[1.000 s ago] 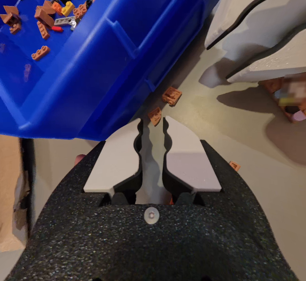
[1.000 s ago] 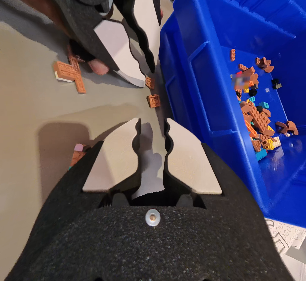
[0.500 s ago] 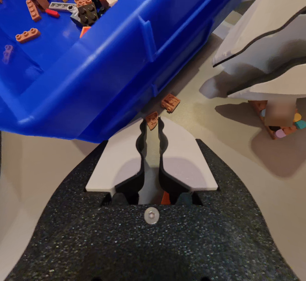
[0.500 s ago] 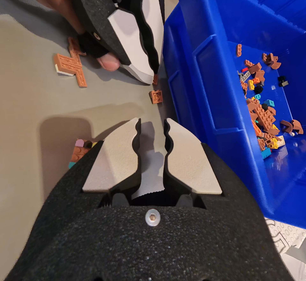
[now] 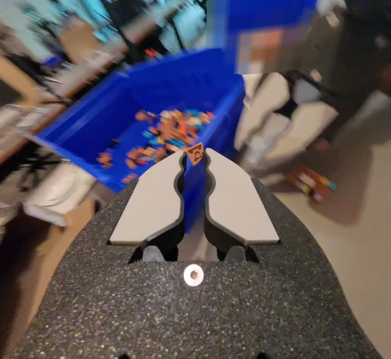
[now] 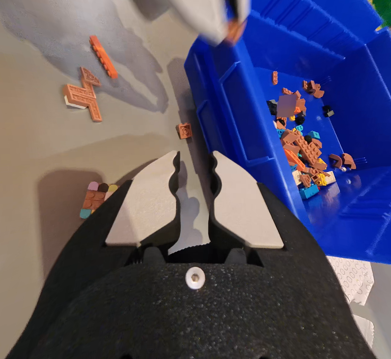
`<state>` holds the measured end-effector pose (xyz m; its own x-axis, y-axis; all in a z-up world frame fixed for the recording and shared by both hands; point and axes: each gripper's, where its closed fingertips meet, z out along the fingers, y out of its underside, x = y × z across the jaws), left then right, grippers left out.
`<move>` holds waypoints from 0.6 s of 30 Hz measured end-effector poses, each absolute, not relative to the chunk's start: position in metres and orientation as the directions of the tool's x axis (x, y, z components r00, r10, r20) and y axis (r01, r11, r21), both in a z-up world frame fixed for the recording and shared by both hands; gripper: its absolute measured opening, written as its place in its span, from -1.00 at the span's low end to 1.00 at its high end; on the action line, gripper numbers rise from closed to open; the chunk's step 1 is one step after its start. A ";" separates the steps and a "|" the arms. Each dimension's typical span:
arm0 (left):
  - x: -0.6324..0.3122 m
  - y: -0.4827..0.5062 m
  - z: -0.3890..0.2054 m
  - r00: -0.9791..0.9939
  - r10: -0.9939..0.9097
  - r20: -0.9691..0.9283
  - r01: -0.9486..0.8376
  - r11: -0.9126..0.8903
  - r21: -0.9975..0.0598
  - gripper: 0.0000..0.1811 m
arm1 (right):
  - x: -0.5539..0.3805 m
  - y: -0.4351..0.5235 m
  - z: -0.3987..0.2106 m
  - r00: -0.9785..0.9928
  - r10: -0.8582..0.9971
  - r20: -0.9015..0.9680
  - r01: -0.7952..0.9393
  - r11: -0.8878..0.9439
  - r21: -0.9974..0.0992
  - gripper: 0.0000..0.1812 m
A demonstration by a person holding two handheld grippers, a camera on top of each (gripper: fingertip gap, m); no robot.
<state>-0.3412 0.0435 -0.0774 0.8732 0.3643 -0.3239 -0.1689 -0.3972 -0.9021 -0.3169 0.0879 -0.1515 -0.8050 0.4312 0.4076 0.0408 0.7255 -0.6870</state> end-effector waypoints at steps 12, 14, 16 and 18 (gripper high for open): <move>-0.359 0.028 -0.066 0.739 0.559 -0.376 -0.141 -0.418 -0.898 -0.34 | -0.317 0.087 -0.151 -0.800 0.424 0.425 0.025 0.731 -0.682 -0.69; -0.342 0.033 -0.081 0.802 0.470 -0.369 -0.120 -0.478 -0.870 -0.46 | -0.318 0.089 -0.150 -0.793 0.429 0.434 0.025 0.734 -0.679 -0.69; -0.318 0.044 -0.114 0.902 0.332 -0.275 -0.041 -0.568 -0.822 -0.52 | -0.320 0.091 -0.150 -0.786 0.436 0.439 0.030 0.735 -0.677 -0.69; -0.310 0.048 -0.143 0.933 0.301 -0.198 0.046 -0.644 -0.763 -0.55 | -0.321 0.093 -0.150 -0.781 0.441 0.443 0.034 0.738 -0.674 -0.69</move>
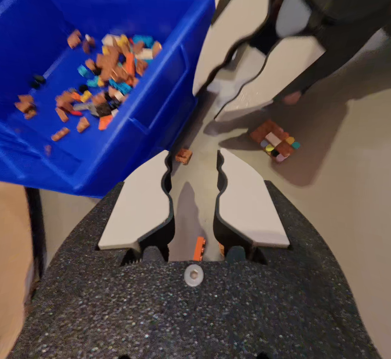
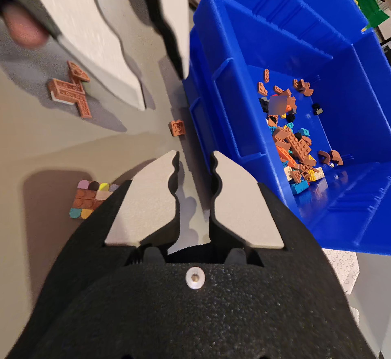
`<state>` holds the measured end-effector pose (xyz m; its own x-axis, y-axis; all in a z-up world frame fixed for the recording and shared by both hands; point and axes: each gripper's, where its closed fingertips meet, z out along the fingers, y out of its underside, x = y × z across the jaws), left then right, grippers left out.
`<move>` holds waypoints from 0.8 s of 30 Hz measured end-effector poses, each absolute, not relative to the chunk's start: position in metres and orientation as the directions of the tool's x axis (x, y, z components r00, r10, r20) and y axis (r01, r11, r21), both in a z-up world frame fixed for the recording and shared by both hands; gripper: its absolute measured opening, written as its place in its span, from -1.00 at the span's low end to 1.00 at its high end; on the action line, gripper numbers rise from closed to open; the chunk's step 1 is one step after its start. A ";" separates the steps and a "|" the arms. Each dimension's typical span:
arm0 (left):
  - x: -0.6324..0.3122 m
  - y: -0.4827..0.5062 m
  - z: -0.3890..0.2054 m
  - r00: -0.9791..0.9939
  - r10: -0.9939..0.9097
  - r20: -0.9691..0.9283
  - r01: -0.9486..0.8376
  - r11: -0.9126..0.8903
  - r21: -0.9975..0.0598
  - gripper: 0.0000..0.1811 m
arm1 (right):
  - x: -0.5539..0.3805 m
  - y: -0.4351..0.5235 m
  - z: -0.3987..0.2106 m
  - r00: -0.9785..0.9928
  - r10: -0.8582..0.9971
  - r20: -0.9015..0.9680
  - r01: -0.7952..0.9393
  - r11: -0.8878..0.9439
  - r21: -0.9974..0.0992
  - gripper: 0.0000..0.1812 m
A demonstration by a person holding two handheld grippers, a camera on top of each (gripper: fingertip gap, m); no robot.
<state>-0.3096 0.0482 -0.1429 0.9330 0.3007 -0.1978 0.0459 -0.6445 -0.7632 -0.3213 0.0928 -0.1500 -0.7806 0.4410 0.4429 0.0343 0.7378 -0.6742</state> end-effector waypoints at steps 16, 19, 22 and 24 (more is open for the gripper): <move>-0.332 0.063 -0.196 0.884 0.382 -0.268 0.139 -0.764 -0.630 -0.62 | -0.323 0.099 -0.145 -0.765 0.448 0.463 0.027 0.741 -0.671 -0.70; -0.333 0.065 -0.198 0.890 0.402 -0.215 0.182 -0.746 -0.641 -0.63 | -0.323 0.100 -0.144 -0.763 0.445 0.468 0.024 0.743 -0.669 -0.70; -0.324 0.065 -0.201 0.914 0.385 -0.126 0.220 -0.734 -0.642 -0.65 | -0.324 0.101 -0.143 -0.761 0.447 0.471 0.023 0.743 -0.669 -0.70; -0.312 0.064 -0.202 0.939 0.337 -0.065 0.224 -0.745 -0.628 -0.66 | -0.324 0.101 -0.143 -0.759 0.450 0.471 0.022 0.741 -0.671 -0.70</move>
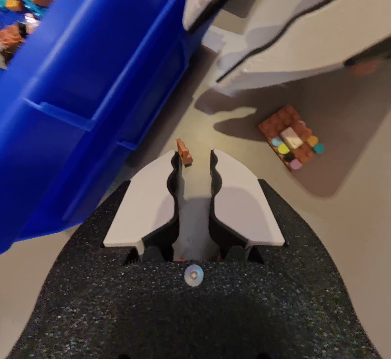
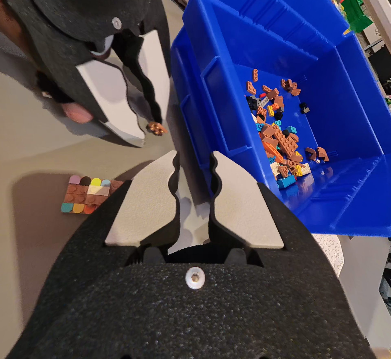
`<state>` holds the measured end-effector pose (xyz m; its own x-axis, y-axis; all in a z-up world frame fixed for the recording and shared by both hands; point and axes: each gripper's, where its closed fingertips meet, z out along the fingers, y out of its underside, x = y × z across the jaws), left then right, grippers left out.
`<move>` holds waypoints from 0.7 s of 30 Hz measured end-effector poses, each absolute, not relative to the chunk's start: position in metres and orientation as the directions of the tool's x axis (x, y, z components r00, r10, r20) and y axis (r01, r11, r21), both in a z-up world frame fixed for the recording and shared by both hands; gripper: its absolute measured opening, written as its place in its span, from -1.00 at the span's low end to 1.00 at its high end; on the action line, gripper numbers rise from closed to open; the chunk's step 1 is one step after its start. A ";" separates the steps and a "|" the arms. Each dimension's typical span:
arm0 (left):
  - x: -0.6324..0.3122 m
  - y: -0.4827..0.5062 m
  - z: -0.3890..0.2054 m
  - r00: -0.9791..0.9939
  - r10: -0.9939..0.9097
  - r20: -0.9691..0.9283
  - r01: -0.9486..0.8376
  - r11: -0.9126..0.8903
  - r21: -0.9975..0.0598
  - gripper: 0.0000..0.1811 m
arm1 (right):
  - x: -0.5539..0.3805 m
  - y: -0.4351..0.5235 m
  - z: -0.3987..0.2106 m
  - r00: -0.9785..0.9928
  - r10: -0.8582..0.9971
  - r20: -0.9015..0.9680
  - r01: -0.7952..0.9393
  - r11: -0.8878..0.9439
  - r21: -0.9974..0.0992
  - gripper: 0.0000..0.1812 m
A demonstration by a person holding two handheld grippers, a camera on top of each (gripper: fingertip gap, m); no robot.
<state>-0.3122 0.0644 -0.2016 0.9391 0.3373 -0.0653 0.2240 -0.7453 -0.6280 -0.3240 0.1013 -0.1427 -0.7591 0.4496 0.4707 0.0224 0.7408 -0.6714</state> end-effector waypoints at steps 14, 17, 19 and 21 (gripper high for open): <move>-0.306 0.053 -0.201 0.953 0.273 -0.127 0.151 -0.798 -0.584 -0.68 | -0.325 0.105 -0.143 -0.750 0.440 0.494 0.011 0.755 -0.655 -0.70; -0.301 0.049 -0.202 0.963 0.258 -0.073 0.169 -0.796 -0.581 -0.68 | -0.326 0.107 -0.142 -0.748 0.446 0.492 0.014 0.752 -0.659 -0.70; -0.297 0.048 -0.202 0.970 0.240 -0.024 0.181 -0.790 -0.585 -0.79 | -0.326 0.108 -0.142 -0.748 0.446 0.492 0.015 0.752 -0.659 -0.70; -0.298 0.046 -0.202 0.972 0.232 -0.032 0.169 -0.792 -0.587 -0.83 | -0.326 0.108 -0.143 -0.748 0.442 0.496 0.013 0.756 -0.654 -0.70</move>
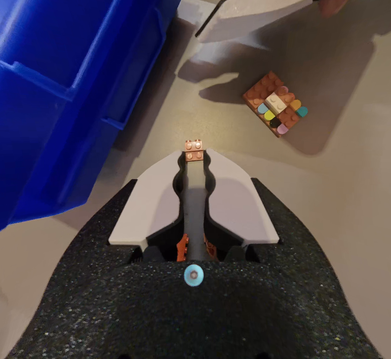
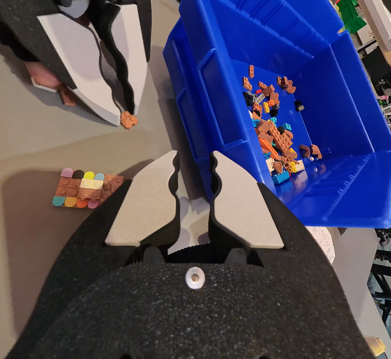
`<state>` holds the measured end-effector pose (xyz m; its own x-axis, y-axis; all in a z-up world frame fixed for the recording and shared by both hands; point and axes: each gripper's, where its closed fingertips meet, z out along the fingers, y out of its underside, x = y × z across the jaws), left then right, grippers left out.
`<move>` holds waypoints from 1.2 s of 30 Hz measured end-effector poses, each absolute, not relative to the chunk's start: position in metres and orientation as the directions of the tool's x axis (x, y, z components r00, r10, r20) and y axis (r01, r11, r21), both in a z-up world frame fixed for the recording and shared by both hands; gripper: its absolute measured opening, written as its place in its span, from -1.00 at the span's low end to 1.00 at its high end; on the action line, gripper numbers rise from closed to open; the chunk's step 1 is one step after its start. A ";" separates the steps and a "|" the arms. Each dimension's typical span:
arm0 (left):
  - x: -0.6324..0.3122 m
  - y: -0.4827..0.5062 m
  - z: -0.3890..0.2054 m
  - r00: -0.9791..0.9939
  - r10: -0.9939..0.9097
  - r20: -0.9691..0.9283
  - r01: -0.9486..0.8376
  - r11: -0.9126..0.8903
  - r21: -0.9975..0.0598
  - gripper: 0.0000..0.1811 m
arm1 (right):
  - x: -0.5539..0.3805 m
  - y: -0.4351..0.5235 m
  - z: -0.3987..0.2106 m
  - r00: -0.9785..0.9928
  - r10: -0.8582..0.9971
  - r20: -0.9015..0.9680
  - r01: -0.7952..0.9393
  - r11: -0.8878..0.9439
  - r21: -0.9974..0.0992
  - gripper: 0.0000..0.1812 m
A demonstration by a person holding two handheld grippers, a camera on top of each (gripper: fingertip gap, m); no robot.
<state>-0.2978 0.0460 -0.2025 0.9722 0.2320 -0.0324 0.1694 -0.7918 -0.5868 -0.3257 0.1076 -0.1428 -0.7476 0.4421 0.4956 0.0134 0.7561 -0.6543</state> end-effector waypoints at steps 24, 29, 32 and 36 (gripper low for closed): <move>-0.344 0.032 -0.080 0.740 0.426 -0.521 -0.275 -0.515 -0.812 -0.48 | -0.291 0.098 -0.142 -0.839 0.243 0.486 -0.161 0.744 -0.649 -0.68; -0.304 0.007 -0.124 0.904 0.060 -0.424 -0.307 -0.599 -0.739 -0.50 | -0.279 0.085 -0.146 -0.849 0.170 0.501 -0.230 0.734 -0.639 -0.68; -0.276 -0.013 -0.156 0.960 -0.122 -0.253 -0.267 -0.675 -0.687 -0.50 | -0.272 0.073 -0.150 -0.858 0.131 0.496 -0.262 0.721 -0.642 -0.68; -0.261 -0.018 -0.187 0.952 -0.237 -0.194 -0.307 -0.749 -0.587 -0.54 | -0.263 0.055 -0.159 -0.859 0.081 0.505 -0.307 0.709 -0.635 -0.68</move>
<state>-0.2609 -0.0179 -0.1873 0.9518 -0.2375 -0.1939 -0.3065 -0.7491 -0.5873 -0.2632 0.0547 -0.1586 -0.8591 0.0806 0.5054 -0.3071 0.7087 -0.6351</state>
